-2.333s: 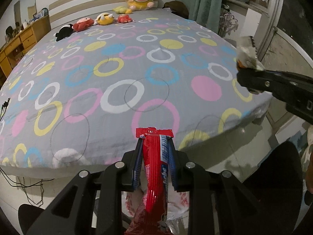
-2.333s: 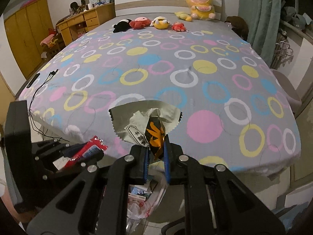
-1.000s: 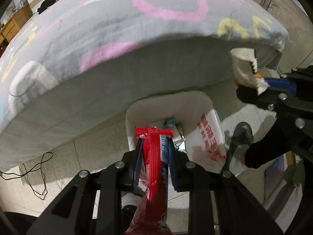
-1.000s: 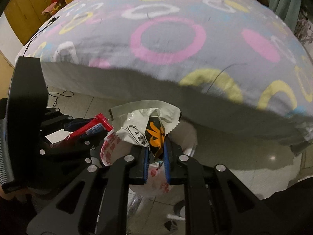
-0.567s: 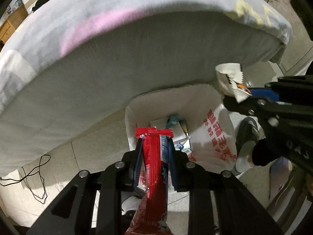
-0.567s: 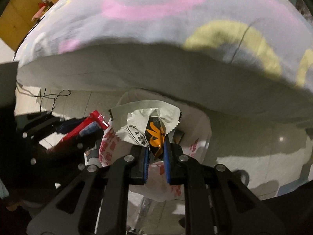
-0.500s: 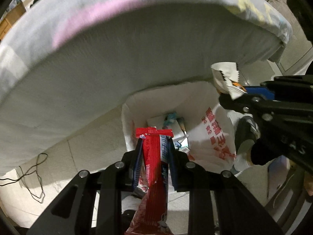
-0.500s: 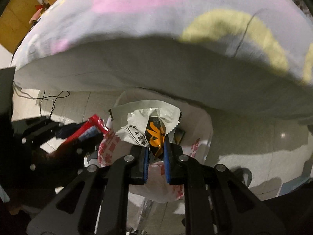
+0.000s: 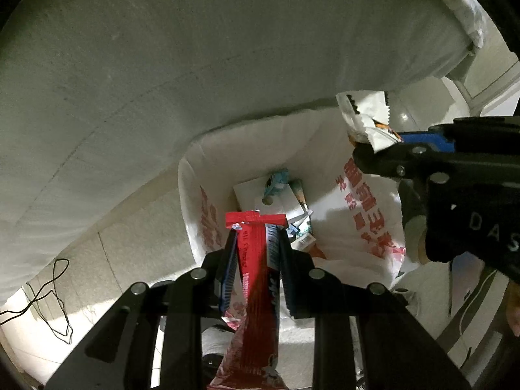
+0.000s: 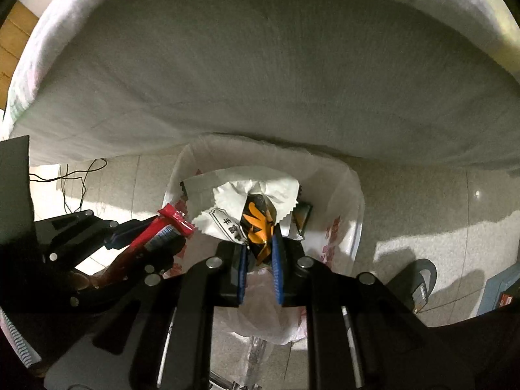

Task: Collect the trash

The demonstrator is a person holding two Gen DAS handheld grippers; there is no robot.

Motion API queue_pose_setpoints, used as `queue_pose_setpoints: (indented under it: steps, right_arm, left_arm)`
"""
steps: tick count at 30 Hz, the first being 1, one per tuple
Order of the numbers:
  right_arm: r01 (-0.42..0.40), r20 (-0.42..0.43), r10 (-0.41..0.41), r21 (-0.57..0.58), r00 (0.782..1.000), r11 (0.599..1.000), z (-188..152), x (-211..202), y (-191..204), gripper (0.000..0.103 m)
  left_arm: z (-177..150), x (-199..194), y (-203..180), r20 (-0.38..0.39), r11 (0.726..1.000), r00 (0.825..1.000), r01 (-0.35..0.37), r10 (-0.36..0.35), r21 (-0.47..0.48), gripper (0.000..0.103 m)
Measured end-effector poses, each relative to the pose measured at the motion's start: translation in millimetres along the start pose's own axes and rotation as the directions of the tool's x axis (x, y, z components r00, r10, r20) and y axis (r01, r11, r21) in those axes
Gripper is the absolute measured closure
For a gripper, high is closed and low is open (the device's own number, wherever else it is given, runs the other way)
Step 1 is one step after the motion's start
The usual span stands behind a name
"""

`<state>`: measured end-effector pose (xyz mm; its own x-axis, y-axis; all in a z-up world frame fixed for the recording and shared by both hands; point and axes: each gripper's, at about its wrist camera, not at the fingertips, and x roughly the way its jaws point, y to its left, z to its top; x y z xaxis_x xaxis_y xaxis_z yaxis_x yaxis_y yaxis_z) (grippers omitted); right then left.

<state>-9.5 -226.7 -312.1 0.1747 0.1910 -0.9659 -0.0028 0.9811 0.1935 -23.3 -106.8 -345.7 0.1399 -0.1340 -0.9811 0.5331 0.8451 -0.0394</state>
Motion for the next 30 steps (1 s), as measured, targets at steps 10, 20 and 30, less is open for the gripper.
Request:
queue_pose_setpoints:
  steps: [10,20,30]
  right_arm:
    - [0.051,-0.014,-0.051,0.021,0.999,0.998,8.7,10.8,1.9,0.027]
    - [0.027,-0.028,-0.026,0.055,0.999,0.998,8.0,12.3,-3.1,0.02]
    - [0.005,-0.021,-0.004,0.056,1.0,0.998,4.8,5.4,-2.6,0.02]
  left_arm:
    - [2.6,8.4,7.3,-0.007,1.0,1.0,0.014,-0.014,-0.027,0.018]
    - [-1.6,7.9,10.0,-0.007,0.999,1.0,0.013,-0.013,-0.032,0.008]
    - [-4.3,-6.5,10.5,0.016,0.998,1.0,-0.019,0.02,-0.061,0.008]
